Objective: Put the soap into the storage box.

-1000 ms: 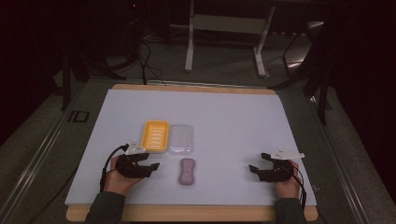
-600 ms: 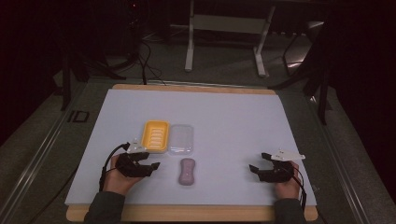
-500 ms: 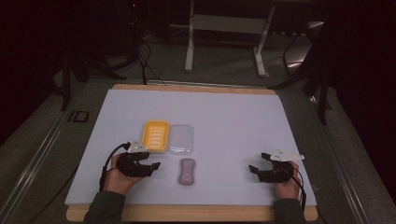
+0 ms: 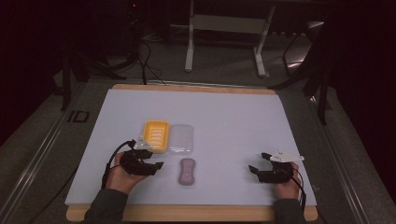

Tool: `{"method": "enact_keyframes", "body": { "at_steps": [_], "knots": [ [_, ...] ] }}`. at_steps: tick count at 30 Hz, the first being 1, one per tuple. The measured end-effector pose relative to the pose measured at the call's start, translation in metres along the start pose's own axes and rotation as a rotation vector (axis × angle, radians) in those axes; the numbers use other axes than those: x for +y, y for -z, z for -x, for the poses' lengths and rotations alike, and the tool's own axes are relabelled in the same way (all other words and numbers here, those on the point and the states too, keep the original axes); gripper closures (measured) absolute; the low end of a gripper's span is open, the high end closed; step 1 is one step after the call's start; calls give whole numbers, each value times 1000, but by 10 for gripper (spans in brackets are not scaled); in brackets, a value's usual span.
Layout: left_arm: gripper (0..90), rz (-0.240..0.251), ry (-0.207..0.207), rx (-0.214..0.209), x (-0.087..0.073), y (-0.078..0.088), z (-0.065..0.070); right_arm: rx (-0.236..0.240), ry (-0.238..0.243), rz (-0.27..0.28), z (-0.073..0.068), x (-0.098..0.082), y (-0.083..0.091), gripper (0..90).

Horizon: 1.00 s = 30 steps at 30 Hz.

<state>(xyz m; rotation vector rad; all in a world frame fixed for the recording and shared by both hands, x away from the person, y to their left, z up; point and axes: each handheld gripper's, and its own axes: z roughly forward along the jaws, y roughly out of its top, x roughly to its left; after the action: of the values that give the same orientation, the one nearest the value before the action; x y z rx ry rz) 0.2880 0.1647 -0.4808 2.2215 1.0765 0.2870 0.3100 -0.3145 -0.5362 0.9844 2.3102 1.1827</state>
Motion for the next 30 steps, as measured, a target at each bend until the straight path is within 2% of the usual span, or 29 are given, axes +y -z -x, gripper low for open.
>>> {"method": "enact_keyframes", "body": {
  "at_steps": [5,13,30],
  "knots": [
    [405,-6,-5,-5,3,-1,3,-3,2,1,0,0,0,191],
    [410,-46,-3,-15,13,-8,13,-4,2,2,-1,0,0,190],
    [373,-110,-45,-23,27,-21,28,-8,10,-1,-1,0,0,190]
  ]
}}
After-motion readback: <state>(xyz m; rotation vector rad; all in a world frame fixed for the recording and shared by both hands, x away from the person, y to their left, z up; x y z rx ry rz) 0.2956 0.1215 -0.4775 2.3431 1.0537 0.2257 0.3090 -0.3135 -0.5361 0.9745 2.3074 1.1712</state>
